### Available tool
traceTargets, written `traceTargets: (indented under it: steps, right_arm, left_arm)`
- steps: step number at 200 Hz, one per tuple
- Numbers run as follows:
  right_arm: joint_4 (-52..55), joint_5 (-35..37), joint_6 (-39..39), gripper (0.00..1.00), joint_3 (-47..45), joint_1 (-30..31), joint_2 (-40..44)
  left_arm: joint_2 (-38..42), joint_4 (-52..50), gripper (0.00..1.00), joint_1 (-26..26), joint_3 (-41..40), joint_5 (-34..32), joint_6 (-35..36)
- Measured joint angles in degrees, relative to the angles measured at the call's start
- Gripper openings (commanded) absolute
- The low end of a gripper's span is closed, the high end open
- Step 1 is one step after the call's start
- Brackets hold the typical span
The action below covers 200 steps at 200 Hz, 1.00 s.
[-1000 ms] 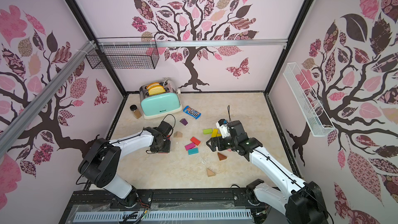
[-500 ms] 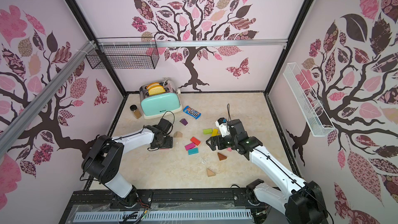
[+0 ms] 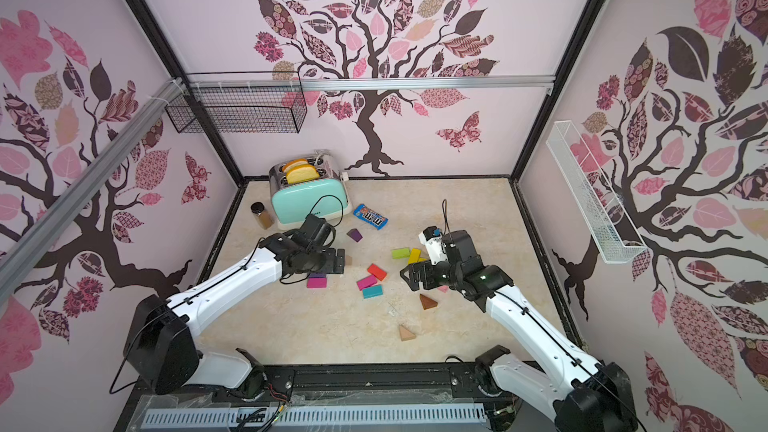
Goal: Assemble a piece of candy with building blocks
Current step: Adjust the building block at the center of the board.
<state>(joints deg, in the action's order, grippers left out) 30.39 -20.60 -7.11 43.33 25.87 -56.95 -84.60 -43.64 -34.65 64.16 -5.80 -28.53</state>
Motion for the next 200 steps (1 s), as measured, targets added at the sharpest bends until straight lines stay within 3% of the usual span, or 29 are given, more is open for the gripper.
traceTargets:
  steps: [29,44,70,122,200]
  right_arm:
    - [1.40,0.61,-0.15,0.99,0.00,0.00,0.59]
    - [2.08,1.22,-0.07,0.99,0.02,0.00,0.68]
    - [2.75,2.10,0.11,0.99,0.02,0.00,0.79]
    - [2.56,2.19,0.17,0.99,0.02,0.00,0.20]
    - [2.62,2.64,0.74,0.99,0.02,0.00,-0.26]
  left_arm:
    - [-13.20,1.44,0.92,-0.09,5.81,0.37,1.27]
    - [-19.39,1.95,0.86,-0.04,8.92,-0.61,1.95]
    - [-25.33,1.99,0.82,0.39,12.48,-1.33,3.21]
    - [-29.09,3.63,0.78,2.16,14.53,0.66,2.99]
    - [-33.92,8.50,0.73,-0.50,22.75,11.39,-0.09]
